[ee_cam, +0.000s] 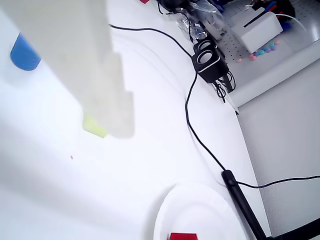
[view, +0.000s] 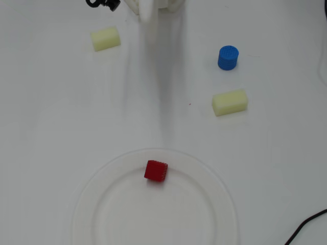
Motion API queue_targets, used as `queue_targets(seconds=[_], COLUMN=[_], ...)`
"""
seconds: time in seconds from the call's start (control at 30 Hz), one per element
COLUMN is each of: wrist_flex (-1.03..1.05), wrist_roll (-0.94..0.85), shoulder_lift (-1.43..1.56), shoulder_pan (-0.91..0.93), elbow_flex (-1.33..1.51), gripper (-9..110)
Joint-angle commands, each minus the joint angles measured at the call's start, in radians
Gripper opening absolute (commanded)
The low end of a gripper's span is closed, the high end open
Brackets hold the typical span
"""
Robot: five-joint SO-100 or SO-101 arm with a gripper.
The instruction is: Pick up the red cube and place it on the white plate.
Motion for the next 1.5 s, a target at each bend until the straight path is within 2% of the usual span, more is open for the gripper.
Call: queue_targets(seconds=[0.0,0.17,0.33,0.5,0.8,1.13,1.2,1.37,1.43,1.47], wrist_flex=[0.014,0.051,0.150,0.219,0.235,0.264,0.264,0.258,0.258,0.258], wrist_roll=[-0.017,-0.002,0.046,0.078,0.176,0.140,0.146,0.176,0.179,0.172], shoulder_lift=[0.153,0.284,0.385,0.388,0.390,0.390,0.390,0.390,0.390,0.388], shoulder_pan=[0.032,0.049,-0.008,-0.081,-0.115,-0.115,-0.115,-0.092,-0.087,-0.089], elbow_flex=[0.153,0.327,0.413,0.417,0.535,0.541,0.541,0.543,0.543,0.543], gripper=[38,37,29,0,0,0,6,12,11,5])
